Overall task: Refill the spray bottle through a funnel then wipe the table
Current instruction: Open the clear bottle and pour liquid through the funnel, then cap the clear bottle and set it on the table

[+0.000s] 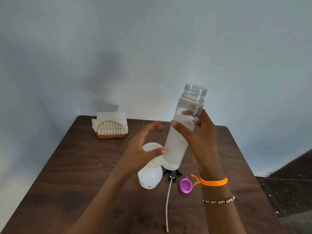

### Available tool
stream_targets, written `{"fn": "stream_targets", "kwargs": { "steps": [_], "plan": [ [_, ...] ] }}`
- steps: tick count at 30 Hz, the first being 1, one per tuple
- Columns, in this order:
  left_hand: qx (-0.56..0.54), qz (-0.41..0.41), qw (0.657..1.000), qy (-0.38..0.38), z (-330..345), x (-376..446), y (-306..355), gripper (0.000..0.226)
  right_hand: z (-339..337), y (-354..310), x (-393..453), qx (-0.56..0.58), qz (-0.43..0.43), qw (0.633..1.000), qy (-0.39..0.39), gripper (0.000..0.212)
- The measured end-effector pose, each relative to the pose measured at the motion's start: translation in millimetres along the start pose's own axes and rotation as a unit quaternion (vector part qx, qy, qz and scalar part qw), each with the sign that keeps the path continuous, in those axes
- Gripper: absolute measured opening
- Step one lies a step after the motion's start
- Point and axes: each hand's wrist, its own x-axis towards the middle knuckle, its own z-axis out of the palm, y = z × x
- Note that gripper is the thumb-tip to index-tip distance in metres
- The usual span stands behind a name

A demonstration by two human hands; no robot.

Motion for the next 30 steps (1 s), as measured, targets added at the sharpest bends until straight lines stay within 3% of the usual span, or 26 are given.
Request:
{"fn": "stream_targets", "kwargs": {
  "steps": [3,8,10,12,14,16,19,21,23,26,30],
  "plan": [
    [-0.023,0.001,0.999,-0.032,10.9,3.0,14.0,0.07,5.5,-9.2,1.5,-0.006,-0.02,0.999,-0.024,0.049],
    [-0.029,0.009,0.999,0.045,17.5,6.4,19.3,0.05,10.8,-4.5,0.9,0.036,-0.052,0.995,-0.076,0.048],
    [-0.029,0.005,0.998,0.05,16.3,6.7,18.6,0.056,9.4,10.2,1.0,0.1,-0.066,0.992,-0.045,0.038],
    [-0.045,-0.003,0.998,0.053,14.5,6.6,18.1,0.061,7.4,36.4,0.5,0.106,-0.062,0.992,0.035,0.032],
    [-0.06,-0.007,0.997,0.057,12.0,7.2,17.3,0.063,6.3,77.1,-0.9,0.04,-0.029,0.995,0.087,0.019],
    [-0.062,-0.012,0.996,0.057,9.9,7.2,17.2,0.06,3.6,130.1,-4.1,-0.149,0.037,0.985,0.075,0.016],
    [-0.059,-0.016,0.996,0.06,9.5,5.4,19.7,0.05,-5.4,198.5,-28.0,-0.409,0.166,0.897,-0.027,0.026],
    [-0.063,-0.025,0.996,0.062,10.5,3.8,20.7,0.048,-10.4,219.7,-49.9,-0.467,0.233,0.847,-0.098,0.037],
    [-0.069,-0.032,0.995,0.059,11.9,2.2,20.8,0.053,-15.0,231.6,-64.3,-0.486,0.239,0.828,-0.145,0.04],
    [-0.075,-0.037,0.995,0.06,12.8,0.7,18.9,0.063,-22.4,239.8,-67.7,-0.467,0.223,0.84,-0.163,0.035],
    [-0.077,-0.035,0.994,0.067,10.3,0.8,17.8,0.063,-27.4,216.9,-52.0,-0.362,0.234,0.898,-0.091,0.027]
  ]
}}
